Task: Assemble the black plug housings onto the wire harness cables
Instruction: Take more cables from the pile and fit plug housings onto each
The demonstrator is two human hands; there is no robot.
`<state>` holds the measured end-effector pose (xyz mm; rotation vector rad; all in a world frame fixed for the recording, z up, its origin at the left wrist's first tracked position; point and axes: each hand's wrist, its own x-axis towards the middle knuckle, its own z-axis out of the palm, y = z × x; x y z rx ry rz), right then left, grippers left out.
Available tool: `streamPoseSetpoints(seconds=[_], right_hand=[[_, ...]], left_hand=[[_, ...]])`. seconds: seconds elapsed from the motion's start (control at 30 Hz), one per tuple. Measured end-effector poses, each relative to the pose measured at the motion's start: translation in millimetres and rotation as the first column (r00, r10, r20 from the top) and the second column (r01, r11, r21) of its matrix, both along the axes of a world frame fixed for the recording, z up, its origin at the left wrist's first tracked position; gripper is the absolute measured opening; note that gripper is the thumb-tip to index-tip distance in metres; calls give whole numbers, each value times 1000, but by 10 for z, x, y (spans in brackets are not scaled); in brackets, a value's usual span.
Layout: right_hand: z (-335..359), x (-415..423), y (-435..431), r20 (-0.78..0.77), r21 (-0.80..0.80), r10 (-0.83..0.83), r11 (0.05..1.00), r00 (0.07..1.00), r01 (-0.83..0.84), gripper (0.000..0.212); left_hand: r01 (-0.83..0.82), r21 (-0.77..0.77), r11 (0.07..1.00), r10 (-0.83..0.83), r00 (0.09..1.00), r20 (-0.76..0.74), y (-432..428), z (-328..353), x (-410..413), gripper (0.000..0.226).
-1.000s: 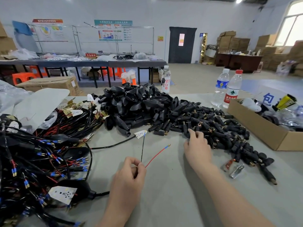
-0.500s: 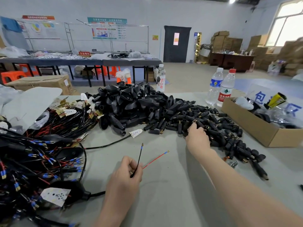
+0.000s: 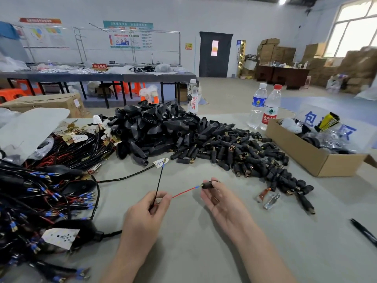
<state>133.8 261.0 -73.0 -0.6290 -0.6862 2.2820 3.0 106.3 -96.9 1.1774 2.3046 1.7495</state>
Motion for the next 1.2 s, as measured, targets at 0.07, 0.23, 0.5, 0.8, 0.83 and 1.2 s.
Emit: streamPoseSetpoints(seconds=[0.07,0.23,0.5,0.8,0.83,1.2], right_hand=[[-1,0,-37,-21,-17,21,1000,1000,-22,12],[50,-9,-25,-61,-56,46,997,997,-49,22],[88,-31,-74,-94,-55,37,998,995,-43,16],[58,-19,-67,-77,71,-6,997,997,12,32],[53,-15,-65,-71,97,2,995,998,5,34],[6,-10,-93,75,257,3,966,997,-22,28]], left_hand=[[-4,1,1000,4,1000,7,3,-1,-8,25],[-6,-40,999,3,998,-56,18,-14,-16,30],[3,-73,997,-8,998,-65,17,-25,-7,17],[20,-57,998,-25,996,-84,15,1,23,32],[18,-53,998,-23,996,-85,16,3,22,30],[30,-16,999,-32,992,-119,1,6,30,24]])
